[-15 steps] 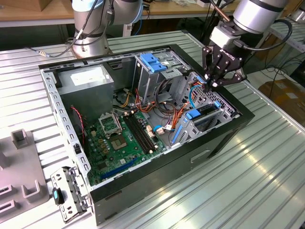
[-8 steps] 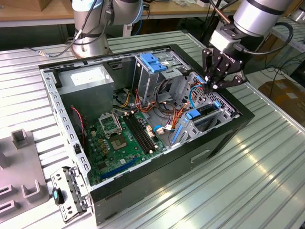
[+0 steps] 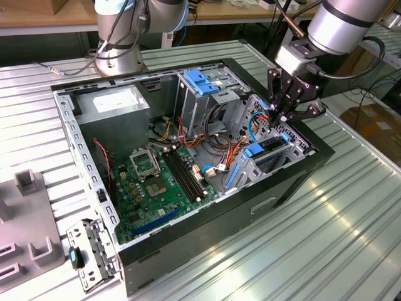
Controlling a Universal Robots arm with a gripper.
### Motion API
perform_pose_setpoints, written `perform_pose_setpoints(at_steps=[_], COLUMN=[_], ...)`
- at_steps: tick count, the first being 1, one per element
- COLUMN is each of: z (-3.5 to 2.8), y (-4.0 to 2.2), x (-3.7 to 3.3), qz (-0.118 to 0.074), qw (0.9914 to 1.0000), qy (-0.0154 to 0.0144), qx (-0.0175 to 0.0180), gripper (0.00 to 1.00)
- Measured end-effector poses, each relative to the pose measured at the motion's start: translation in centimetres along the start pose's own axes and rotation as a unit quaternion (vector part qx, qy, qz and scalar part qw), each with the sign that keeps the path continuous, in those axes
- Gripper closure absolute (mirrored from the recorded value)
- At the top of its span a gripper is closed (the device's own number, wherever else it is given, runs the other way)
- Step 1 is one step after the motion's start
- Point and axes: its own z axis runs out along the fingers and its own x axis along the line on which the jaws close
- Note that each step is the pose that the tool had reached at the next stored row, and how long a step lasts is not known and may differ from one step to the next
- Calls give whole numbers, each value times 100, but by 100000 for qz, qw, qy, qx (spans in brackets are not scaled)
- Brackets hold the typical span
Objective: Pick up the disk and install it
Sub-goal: 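Insert the first disk wire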
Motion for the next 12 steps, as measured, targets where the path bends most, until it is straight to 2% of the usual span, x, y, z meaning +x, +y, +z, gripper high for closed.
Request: perform_pose_setpoints(at_steps=[4,7,12], z=[-4,-5,8], y=[80,95,124], x=[32,178,191], qz=[21,17,208], qw=[100000,100000,100000], qy=[-15,-25,-49], qx=[56,62,123], gripper=[82,82,82])
